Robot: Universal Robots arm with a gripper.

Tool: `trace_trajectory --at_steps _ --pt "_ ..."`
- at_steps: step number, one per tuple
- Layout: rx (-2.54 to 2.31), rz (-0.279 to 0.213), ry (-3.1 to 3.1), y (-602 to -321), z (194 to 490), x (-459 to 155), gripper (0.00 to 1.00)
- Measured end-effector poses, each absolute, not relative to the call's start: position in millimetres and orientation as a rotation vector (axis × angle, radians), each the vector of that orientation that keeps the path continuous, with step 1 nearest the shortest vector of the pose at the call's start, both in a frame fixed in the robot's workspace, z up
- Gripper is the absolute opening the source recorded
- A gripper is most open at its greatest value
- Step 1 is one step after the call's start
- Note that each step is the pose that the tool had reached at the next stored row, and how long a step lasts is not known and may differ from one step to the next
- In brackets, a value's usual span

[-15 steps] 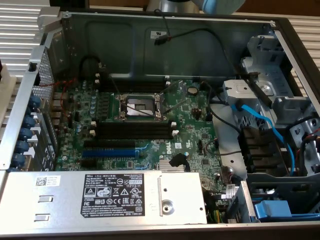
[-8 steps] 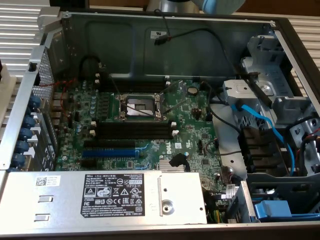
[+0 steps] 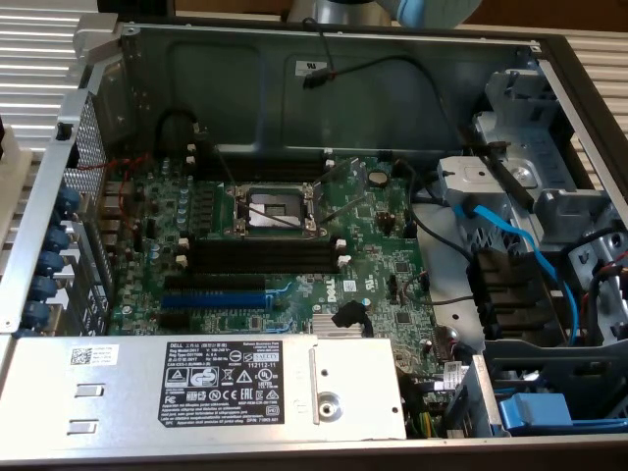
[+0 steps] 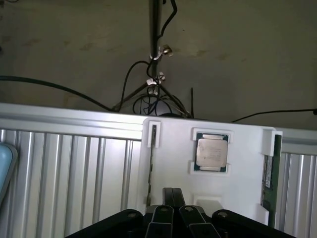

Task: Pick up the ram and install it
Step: 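Pick up the ram and move it above insertion slot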

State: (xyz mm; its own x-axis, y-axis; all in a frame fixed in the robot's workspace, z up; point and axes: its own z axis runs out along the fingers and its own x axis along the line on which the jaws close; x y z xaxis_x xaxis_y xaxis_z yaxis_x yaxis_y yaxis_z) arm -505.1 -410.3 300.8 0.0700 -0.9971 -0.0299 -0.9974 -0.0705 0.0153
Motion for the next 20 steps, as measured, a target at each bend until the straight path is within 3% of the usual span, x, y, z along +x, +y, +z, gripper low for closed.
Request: trace_trajectory --at_steps 20 --pt "-2.3 0.071 2.144 -416.9 277.2 -501.3 0.1"
